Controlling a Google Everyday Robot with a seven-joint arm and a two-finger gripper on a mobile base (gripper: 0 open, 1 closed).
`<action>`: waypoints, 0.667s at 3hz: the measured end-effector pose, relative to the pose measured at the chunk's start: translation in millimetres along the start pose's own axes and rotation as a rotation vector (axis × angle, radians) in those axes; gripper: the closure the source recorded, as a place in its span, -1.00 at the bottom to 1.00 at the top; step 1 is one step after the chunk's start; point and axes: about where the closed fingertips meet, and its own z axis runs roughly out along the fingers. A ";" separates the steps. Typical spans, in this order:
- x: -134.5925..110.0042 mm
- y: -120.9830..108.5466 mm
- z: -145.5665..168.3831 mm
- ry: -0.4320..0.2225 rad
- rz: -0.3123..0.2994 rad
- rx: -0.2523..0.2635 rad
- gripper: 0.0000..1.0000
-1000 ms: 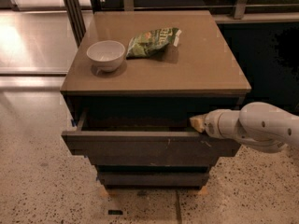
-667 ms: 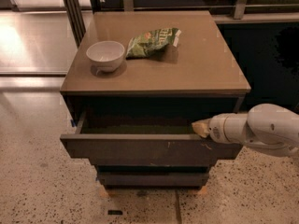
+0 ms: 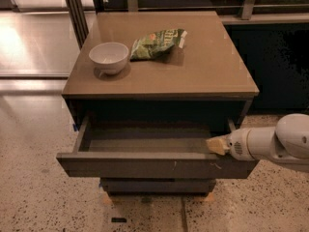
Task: Open top drawer
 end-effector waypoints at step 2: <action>26.9 7.3 -24.4 0.012 0.062 -0.058 1.00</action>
Offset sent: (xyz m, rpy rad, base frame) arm -0.0544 -0.0273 0.0052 0.1231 0.0539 -0.0181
